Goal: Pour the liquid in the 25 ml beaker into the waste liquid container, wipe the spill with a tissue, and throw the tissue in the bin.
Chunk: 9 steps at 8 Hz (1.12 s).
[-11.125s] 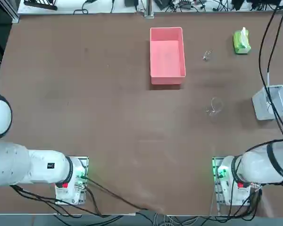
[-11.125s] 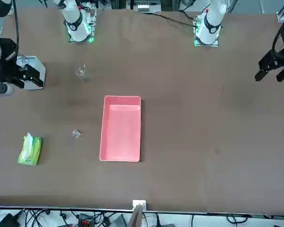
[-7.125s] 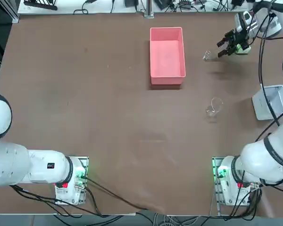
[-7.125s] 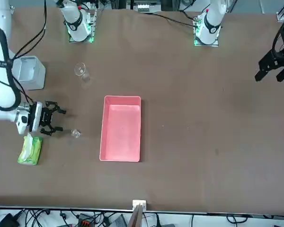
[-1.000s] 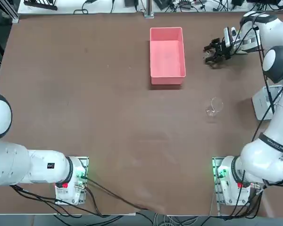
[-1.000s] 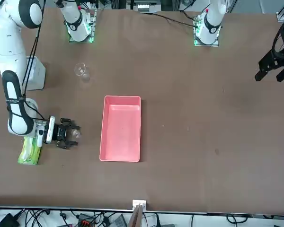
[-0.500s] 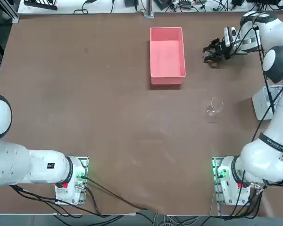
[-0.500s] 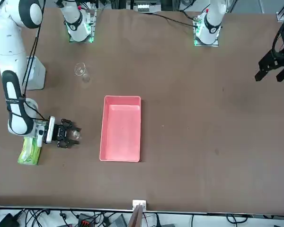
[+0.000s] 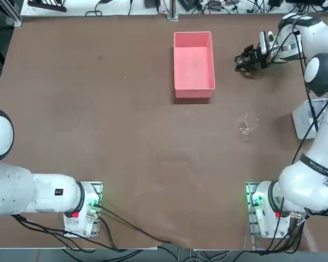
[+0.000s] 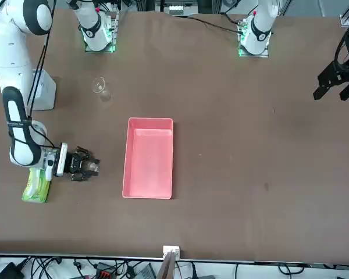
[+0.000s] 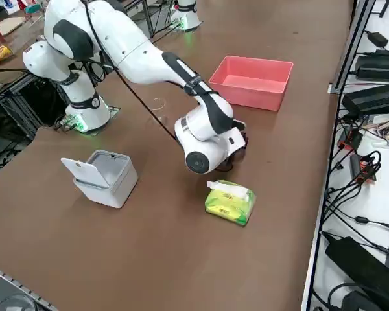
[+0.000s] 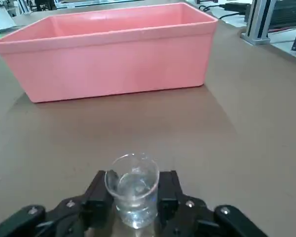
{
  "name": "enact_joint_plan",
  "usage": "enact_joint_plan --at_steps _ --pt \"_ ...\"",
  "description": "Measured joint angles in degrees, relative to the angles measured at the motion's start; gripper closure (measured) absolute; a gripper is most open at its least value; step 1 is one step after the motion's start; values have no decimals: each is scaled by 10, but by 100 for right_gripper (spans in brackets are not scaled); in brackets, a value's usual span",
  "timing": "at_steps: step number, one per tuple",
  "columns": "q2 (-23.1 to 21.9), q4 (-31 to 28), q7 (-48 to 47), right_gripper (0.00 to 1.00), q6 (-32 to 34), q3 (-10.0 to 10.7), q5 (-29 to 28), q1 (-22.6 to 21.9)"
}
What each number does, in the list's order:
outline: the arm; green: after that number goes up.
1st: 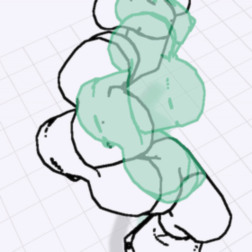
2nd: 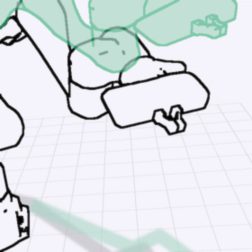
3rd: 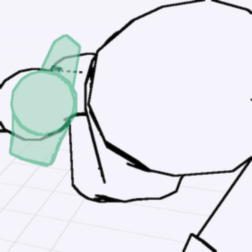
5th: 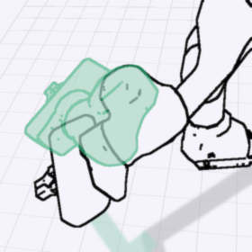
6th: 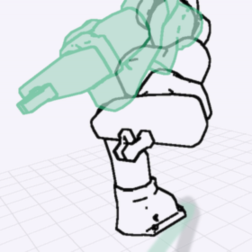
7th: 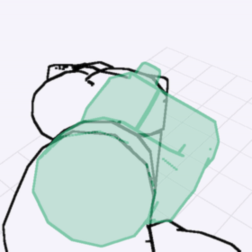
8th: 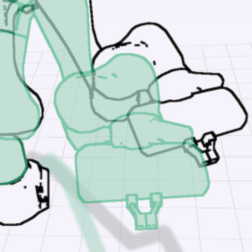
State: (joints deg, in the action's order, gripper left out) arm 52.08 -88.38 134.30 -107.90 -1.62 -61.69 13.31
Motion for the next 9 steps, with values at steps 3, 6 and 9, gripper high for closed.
enact_joint_plan --at_steps 3,6,9 --pt "-4 8 0 53 0 0 0 -6" --pt "-31 13 -6 53 -2 0 0 -19" --pt "-75 17 -36 53 -14 16 17 -48"
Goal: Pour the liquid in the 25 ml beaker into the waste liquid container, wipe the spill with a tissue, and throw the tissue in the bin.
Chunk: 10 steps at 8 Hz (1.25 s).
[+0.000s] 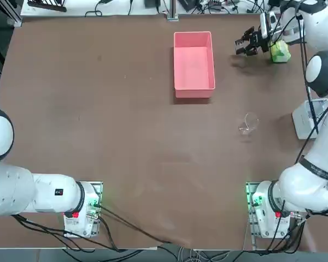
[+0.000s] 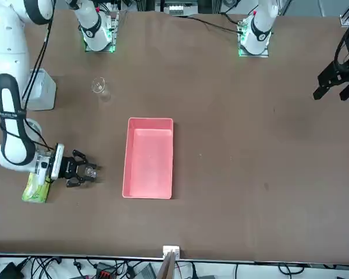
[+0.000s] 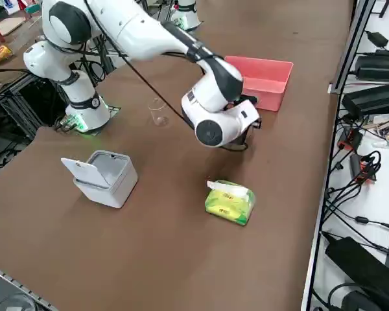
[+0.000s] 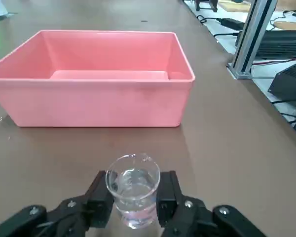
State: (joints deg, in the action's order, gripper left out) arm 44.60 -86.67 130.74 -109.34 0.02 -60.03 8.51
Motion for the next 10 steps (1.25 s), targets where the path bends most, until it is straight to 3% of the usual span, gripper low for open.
enact_joint_plan --at_steps 5,8,10 --pt "-83 -2 -119 53 -17 61 62 -98" --pt "-106 -3 -208 53 -40 123 104 -213" --pt "-114 -3 -275 53 -63 151 131 -281"
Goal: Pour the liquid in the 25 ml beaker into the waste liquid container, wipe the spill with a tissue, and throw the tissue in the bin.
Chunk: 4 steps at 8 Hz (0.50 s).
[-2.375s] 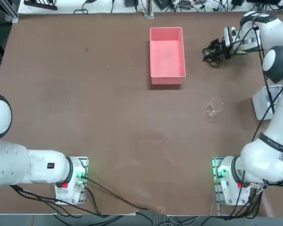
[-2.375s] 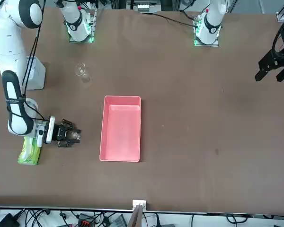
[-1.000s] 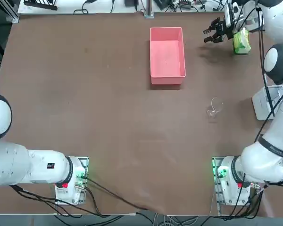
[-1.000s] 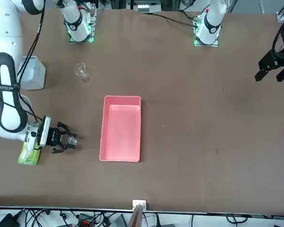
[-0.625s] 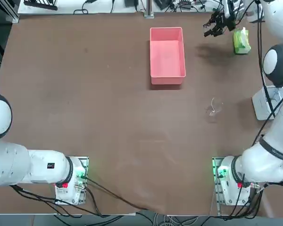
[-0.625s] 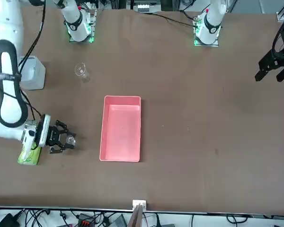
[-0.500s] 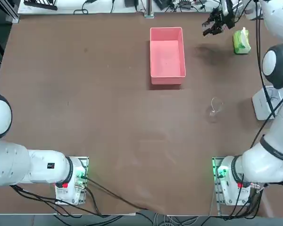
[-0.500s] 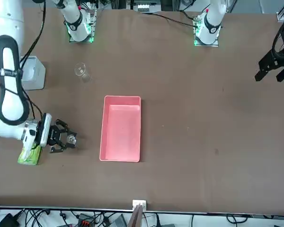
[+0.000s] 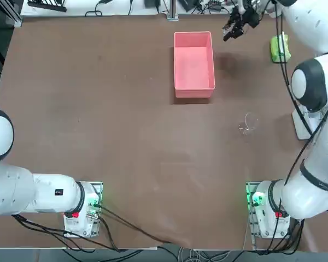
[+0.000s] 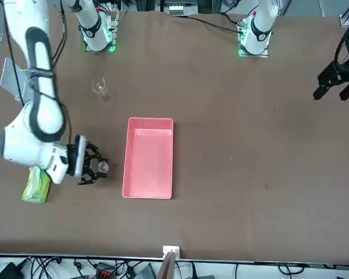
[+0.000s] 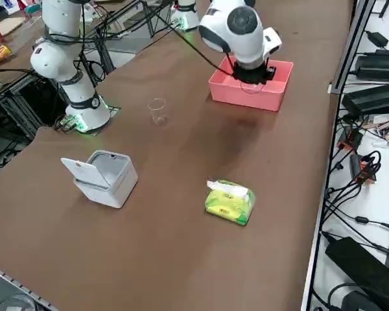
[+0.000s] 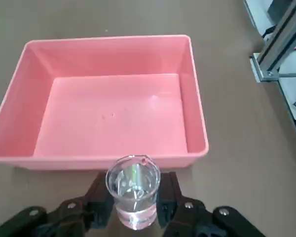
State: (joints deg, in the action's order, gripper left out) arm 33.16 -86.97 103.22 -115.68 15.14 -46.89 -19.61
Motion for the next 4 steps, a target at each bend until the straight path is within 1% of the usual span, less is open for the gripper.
enact_joint_plan --at_steps 1,4 --pt "0 0 -28 53 -12 5 17 -21" --pt "-1 1 -130 53 -31 7 102 -63"
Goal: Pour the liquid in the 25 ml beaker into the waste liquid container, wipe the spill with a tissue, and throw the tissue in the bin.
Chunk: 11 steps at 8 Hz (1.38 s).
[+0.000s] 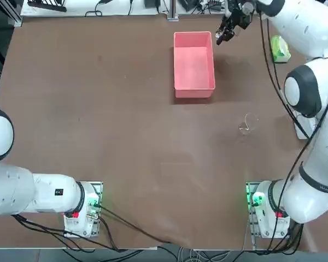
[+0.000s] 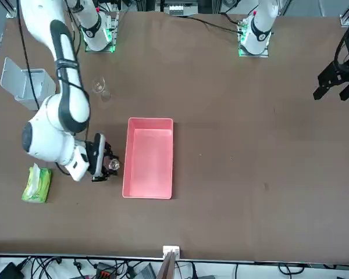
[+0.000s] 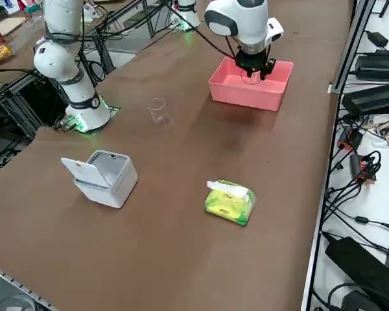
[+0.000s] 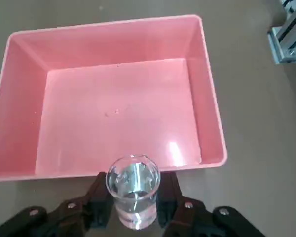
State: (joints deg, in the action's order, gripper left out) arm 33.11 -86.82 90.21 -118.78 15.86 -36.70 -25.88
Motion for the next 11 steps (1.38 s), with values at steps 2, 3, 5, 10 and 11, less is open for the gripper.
enact_joint_plan --at_steps 2,3,5,10,11 --pt "-1 8 -71 53 -2 1 69 -20" --pt "-1 15 -104 53 -1 1 111 -28" --pt "-4 17 -139 53 2 1 180 -39" --pt "-7 51 -193 53 54 2 261 -69" --pt "-7 56 -207 53 57 2 268 -79"
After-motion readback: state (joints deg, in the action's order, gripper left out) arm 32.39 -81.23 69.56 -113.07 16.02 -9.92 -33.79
